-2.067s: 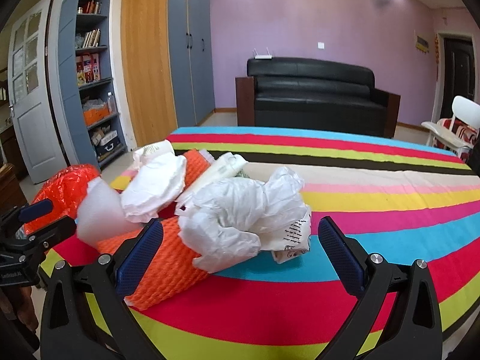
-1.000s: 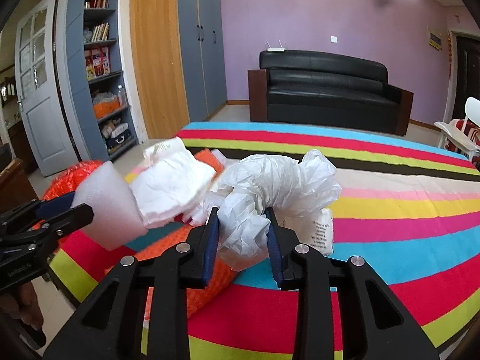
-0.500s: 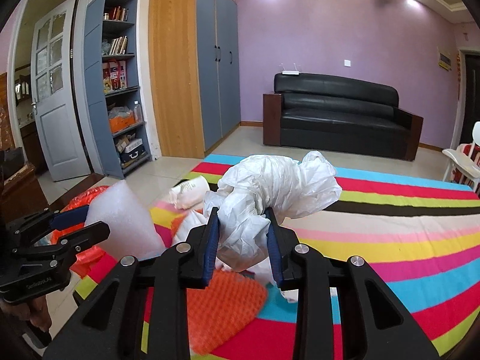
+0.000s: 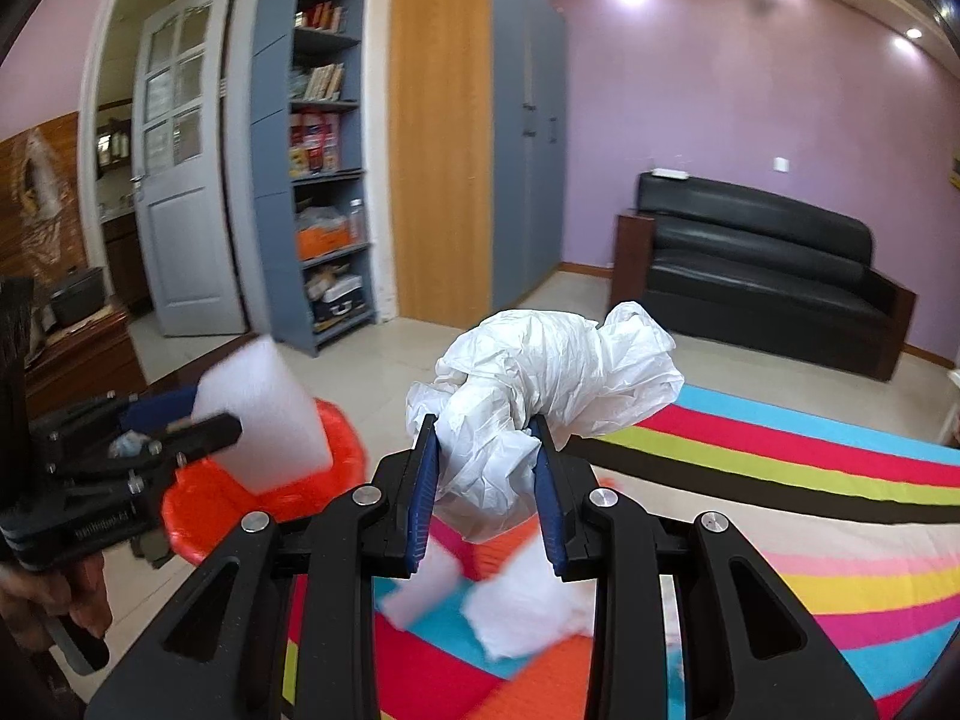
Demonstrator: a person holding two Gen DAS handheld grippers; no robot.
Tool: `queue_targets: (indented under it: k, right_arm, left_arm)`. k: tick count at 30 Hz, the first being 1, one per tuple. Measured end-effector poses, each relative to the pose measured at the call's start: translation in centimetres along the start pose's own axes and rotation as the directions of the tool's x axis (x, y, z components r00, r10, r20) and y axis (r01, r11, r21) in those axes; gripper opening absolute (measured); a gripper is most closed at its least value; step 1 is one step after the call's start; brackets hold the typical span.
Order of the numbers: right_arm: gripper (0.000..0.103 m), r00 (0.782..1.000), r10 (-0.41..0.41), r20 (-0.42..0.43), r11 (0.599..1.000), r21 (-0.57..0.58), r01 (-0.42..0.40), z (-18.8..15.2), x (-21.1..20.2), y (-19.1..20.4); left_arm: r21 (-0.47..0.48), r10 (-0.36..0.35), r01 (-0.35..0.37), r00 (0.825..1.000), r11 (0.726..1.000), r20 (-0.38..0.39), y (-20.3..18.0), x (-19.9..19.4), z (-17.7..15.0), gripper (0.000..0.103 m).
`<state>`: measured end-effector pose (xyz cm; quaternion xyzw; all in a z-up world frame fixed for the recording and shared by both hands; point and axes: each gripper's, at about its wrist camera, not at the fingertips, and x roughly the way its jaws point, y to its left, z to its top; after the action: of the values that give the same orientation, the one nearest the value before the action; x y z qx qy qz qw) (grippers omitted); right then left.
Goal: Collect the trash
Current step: 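Carry the foam block to the red bin and open the left tool while the right tool holds the bag, then return both tools to the bed and grasp the orange fruit net with the right tool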
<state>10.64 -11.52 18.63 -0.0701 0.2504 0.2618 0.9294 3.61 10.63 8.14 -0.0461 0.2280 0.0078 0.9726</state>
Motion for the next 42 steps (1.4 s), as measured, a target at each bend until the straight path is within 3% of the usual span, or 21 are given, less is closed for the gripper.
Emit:
queue_targets:
  k: [10,14,24,27,29,30,35,42]
  right_arm:
    - [0.03,0.988,0.131,-0.086,0.991,0.006,-0.131,0.9,5.9,6.9]
    - [0.03,0.978,0.168,-0.121,0.985,-0.007,-0.17,0.9,8.2,10.0]
    - [0.032,0.958,0.221,-0.183,0.973,-0.031,-0.23,0.3,12.0,15.1]
    - [0.036,0.955,0.224,-0.193,0.971,-0.045,-0.237,-0.1,12.3,15.5]
    - [0.063,0.955,0.222,-0.194,0.97,-0.053,-0.236,-0.1,12.5,15.7]
    - [0.065,0.958,0.218,-0.188,0.971,-0.059,-0.233,0.0,12.6,15.8]
    - [0.065,0.962,0.215,-0.17,0.971,-0.067,-0.229,0.1,11.6,15.3]
    - [0.069,0.977,0.165,-0.132,0.983,-0.062,-0.174,0.3,8.1,10.7]
  left_arm:
    - [-0.052,0.15,-0.15,0.989,0.987,-0.006,6.4,-1.7,0.6,0.05]
    - [-0.091,0.186,-0.19,0.981,0.978,-0.046,8.9,-1.3,0.2,0.05]
    - [-0.136,0.226,-0.231,0.973,0.963,-0.052,11.4,-1.9,0.4,0.05]
    - [-0.157,0.235,-0.241,0.97,0.958,-0.056,11.8,-2.1,0.2,0.052]
    - [-0.171,0.244,-0.251,0.968,0.953,-0.059,11.8,-2.1,0.1,0.054]
    - [-0.176,0.241,-0.248,0.969,0.953,-0.06,11.9,-2.1,0.0,0.058]
    - [-0.19,0.246,-0.254,0.967,0.949,-0.062,11.9,-2.0,0.0,0.071]
    - [-0.17,0.217,-0.226,0.974,0.959,-0.068,10.2,-1.1,0.1,0.071]
